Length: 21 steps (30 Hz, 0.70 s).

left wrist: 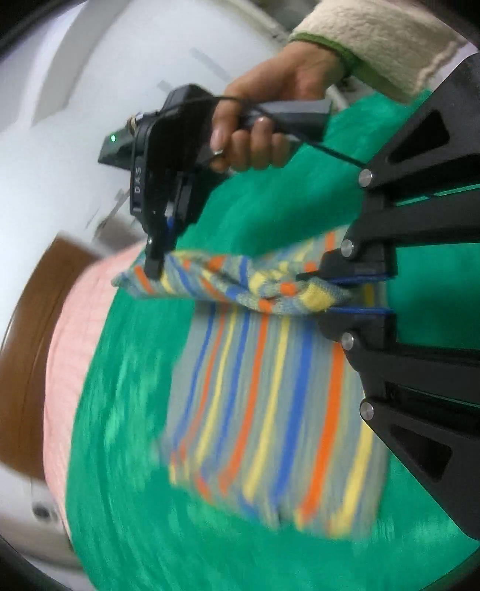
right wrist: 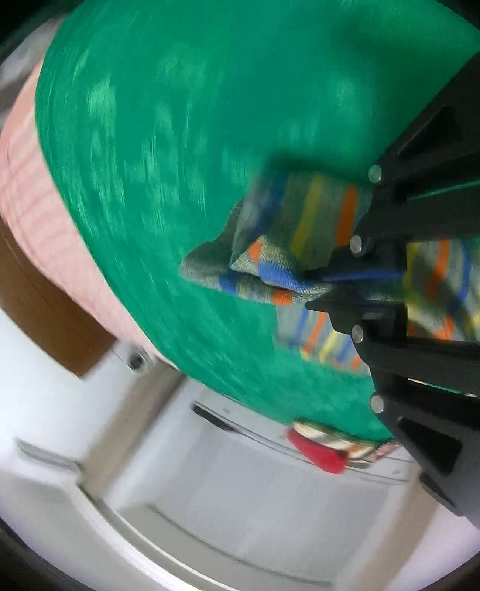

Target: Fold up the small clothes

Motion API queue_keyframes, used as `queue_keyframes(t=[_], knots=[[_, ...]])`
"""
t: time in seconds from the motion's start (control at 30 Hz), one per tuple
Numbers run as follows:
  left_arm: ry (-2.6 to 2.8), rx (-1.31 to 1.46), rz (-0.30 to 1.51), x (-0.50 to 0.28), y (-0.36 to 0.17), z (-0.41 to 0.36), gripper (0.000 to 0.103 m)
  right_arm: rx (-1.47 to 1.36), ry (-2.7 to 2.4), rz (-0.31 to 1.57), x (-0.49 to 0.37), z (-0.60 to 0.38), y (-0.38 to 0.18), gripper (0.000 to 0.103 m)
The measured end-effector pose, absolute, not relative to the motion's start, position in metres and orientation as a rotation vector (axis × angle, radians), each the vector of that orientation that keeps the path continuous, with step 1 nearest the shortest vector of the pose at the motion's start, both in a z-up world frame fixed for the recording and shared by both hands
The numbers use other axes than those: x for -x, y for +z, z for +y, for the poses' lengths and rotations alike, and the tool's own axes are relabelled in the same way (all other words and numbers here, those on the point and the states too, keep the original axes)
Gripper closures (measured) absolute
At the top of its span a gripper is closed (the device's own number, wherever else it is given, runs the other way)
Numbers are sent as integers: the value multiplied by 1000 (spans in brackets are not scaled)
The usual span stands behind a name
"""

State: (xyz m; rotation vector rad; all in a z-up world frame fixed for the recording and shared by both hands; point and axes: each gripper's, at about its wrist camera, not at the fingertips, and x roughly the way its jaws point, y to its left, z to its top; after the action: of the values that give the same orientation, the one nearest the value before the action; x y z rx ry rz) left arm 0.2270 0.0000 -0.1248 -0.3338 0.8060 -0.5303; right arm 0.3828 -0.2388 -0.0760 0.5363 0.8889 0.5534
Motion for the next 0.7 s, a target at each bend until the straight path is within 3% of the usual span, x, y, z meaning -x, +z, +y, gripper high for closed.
queue_keyframes(t=[0.27, 0.37, 0.43, 0.47, 0.5, 0.63, 0.67, 0.7], knots=[[-323, 373, 876, -225, -159, 77, 92, -424, 603, 977, -436, -77, -126, 94], [-288, 310, 926, -223, -163, 83, 69, -517, 662, 1014, -438, -52, -157, 87], [-311, 291, 917, -218, -154, 83, 45, -589, 670, 1008, -428, -60, -159, 70], [-316, 285, 897, -214, -146, 82, 27, -611, 680, 998, -421, -68, -154, 57], [-328, 286, 860, -215, -137, 79, 19, -607, 679, 976, -411, -79, -142, 56], [-311, 221, 845, -239, -128, 60, 20, -333, 665, 868, -348, -121, -92, 56], [-259, 181, 879, -251, -137, 58, 31, -285, 677, 850, -331, -127, -88, 56], [-180, 122, 930, -264, -151, 55, 51, -260, 707, 853, -313, -131, -94, 56]])
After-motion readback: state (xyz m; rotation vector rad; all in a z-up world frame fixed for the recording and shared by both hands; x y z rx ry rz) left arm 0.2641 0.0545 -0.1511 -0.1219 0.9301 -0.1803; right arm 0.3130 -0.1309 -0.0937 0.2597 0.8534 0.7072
